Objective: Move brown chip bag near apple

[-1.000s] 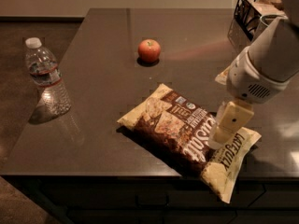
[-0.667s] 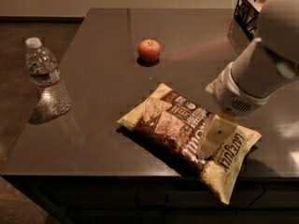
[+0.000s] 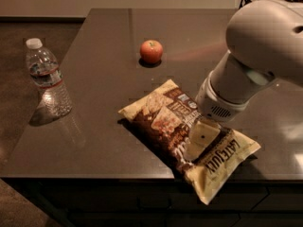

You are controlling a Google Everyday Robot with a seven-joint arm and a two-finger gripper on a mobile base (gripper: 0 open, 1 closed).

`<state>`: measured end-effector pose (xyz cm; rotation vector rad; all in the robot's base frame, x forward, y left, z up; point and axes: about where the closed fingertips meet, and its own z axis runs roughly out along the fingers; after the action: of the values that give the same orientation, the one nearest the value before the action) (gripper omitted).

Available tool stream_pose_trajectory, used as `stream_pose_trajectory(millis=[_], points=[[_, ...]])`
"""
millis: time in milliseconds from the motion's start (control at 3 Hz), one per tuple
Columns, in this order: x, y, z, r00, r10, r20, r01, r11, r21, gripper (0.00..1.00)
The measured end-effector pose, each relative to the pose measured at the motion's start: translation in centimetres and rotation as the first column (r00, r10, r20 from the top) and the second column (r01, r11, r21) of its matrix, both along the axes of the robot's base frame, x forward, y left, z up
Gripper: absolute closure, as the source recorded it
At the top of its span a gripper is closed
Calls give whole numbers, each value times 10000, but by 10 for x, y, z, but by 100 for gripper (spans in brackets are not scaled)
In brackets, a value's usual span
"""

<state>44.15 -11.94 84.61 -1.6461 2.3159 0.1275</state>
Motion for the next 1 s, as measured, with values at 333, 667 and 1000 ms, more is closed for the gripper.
stream_pose_trajectory(millis=[333,667,1000], points=[[5,8,7,9999,-103,33,103,9999,-115,37],[15,12,25,9992,-234,331,240,9996,-165,60],[31,10,50,9967,-405,703,419,9989,-186,83]])
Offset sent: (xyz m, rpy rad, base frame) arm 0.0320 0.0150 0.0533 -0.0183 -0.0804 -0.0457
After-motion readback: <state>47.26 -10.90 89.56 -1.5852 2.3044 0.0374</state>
